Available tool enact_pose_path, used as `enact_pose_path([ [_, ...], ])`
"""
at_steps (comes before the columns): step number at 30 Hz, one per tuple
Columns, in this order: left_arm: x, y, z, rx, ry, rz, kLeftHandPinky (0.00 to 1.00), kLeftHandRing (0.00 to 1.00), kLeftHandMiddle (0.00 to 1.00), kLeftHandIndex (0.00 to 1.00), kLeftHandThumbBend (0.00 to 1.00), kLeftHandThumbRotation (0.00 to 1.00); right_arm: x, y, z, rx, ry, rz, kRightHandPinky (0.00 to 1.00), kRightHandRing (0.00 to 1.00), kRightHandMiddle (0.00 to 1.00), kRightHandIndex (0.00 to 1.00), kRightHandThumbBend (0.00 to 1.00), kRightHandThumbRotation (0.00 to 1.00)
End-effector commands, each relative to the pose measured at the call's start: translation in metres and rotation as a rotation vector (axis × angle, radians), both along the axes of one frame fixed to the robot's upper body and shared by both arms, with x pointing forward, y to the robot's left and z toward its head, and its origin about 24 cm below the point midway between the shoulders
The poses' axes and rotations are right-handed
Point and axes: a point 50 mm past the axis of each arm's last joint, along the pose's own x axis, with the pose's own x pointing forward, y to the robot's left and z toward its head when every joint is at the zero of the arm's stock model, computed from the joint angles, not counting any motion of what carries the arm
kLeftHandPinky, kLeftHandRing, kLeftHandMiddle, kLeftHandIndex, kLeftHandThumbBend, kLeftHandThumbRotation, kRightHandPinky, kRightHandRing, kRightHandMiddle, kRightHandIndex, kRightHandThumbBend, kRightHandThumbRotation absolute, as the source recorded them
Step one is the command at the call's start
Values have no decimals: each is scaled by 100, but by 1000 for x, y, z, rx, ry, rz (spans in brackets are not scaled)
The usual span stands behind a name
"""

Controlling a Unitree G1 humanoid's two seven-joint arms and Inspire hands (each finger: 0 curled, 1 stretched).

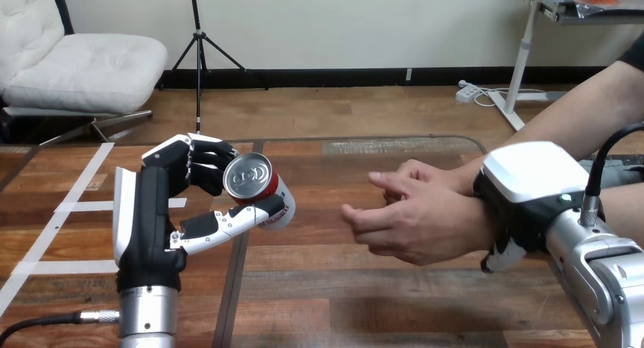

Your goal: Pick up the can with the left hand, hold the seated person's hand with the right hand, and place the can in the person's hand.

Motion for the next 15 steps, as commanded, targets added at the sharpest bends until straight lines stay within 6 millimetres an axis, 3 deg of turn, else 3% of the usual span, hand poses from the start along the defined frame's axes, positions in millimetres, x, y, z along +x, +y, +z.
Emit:
enact_pose_path([
  [1,14,-9,24,-20,-119,-45,39,42,45,43,72,0,3,-2,34,-26,-152,11,15,24,34,47,78,0],
  [15,14,-16,24,-26,-112,-92,38,41,45,44,71,0,-1,6,39,-29,-162,37,15,24,33,49,78,0],
])
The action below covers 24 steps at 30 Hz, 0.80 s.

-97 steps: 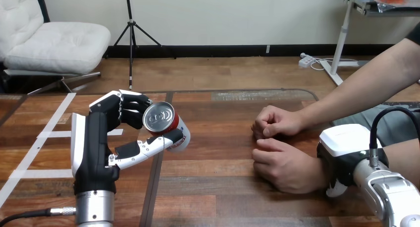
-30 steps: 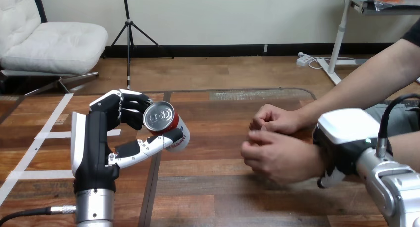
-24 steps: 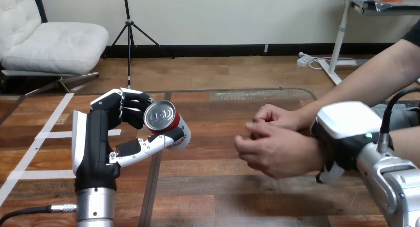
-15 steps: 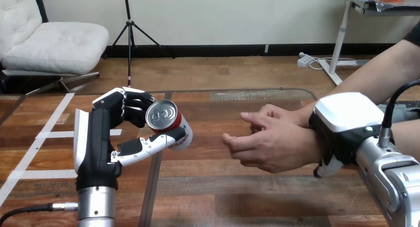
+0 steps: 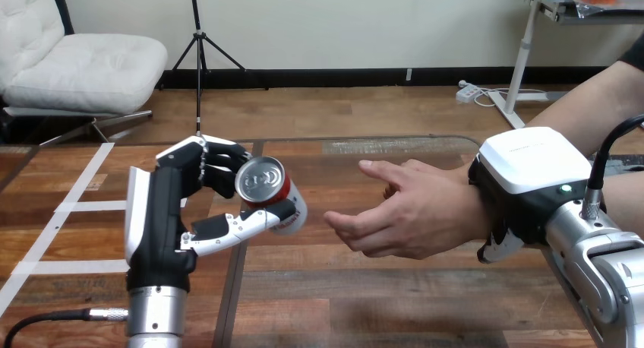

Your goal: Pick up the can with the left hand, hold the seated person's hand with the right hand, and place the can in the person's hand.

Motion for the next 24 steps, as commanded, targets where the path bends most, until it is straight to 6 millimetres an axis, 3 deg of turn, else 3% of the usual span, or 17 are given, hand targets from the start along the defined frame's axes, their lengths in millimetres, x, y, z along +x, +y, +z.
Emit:
enact_pose_path([
  [1,14,-9,25,-30,-122,-43,38,41,45,44,70,0,2,0,26,-18,-113,7,15,24,33,49,78,0],
  [16,13,-24,23,-38,-118,-127,39,41,44,44,72,0,1,8,26,-21,-125,64,15,23,32,52,76,0],
  [24,12,-32,23,-37,-113,-165,38,41,44,44,71,0,2,11,25,-23,-134,87,19,28,37,52,80,0],
])
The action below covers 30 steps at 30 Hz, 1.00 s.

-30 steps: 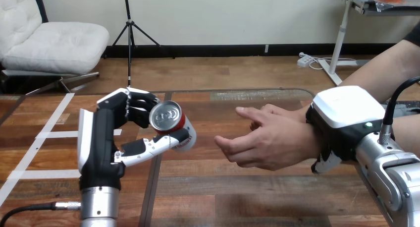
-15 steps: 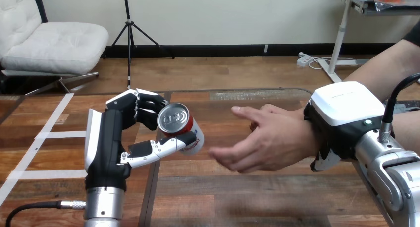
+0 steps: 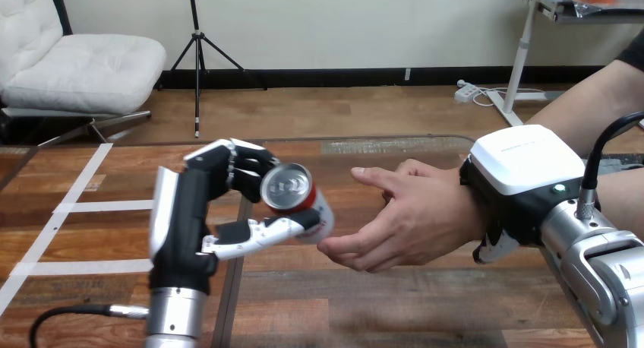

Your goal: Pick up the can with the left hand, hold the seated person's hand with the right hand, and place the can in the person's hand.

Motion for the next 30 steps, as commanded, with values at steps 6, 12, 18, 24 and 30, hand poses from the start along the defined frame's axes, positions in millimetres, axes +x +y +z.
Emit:
enact_pose_path([
  [6,11,-19,26,-8,-120,-76,38,41,44,44,72,0,5,8,21,-2,-123,46,23,30,40,52,83,0],
  [12,9,-24,27,-5,-113,-87,37,41,44,44,74,0,5,11,19,-13,-127,62,24,32,41,52,84,0],
  [18,7,-27,29,-24,-109,-113,37,41,44,44,74,0,6,14,18,-10,-129,74,26,33,42,52,84,0],
  [24,5,-29,30,-28,-116,-139,37,41,44,44,73,0,7,17,16,-16,-126,82,27,34,43,52,85,0],
  [30,2,-32,32,-23,-118,-157,36,40,43,44,73,0,9,19,14,-20,-127,94,28,35,43,51,85,0],
])
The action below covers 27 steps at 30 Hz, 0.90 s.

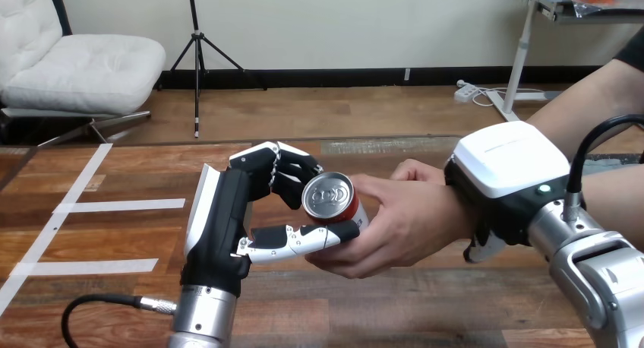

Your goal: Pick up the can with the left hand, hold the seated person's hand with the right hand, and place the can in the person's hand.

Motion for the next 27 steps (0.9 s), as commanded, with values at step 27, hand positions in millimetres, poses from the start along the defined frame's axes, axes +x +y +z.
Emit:
enact_pose_path([
  [27,-2,-11,26,-17,-128,-68,33,38,43,44,73,0,11,15,11,1,-78,49,31,38,44,52,81,0],
])
